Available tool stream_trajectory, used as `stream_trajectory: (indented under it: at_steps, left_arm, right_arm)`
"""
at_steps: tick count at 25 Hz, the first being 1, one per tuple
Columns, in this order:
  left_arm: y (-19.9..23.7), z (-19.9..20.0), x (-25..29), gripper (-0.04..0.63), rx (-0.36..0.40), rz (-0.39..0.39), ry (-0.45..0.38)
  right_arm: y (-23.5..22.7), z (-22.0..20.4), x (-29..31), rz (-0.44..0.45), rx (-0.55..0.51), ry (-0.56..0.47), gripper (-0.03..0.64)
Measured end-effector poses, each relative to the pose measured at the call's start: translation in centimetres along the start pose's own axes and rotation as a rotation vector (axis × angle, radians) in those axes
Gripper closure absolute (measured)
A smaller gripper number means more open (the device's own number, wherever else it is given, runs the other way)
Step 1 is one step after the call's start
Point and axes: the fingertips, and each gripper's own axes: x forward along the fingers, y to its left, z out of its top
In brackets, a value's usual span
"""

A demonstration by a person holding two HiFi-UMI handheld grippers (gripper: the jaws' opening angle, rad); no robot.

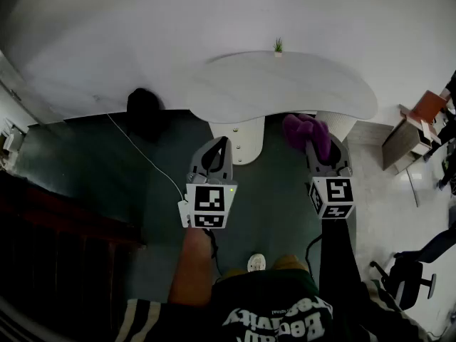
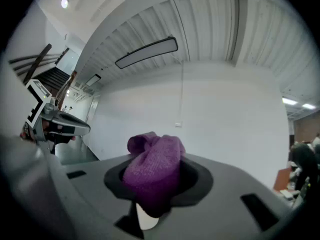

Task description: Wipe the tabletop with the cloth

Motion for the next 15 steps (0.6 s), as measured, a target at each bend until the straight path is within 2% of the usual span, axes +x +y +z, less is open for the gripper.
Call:
stream_trajectory:
  at_steps: [10, 15]
  left_arm:
    - [0.5, -0.9, 1.1, 0.595, -0.029, 0.019, -0.012]
    - [1.8, -1.7, 7.1, 0.595, -0.028, 0.034, 0.013]
  right_arm:
    - [-0.1, -1.2, 0.1, 0.034, 0.021, -0.011, 0.486]
    - [-2.8, -2.7, 6.1, 0.055, 0.044, 0.005, 0.486]
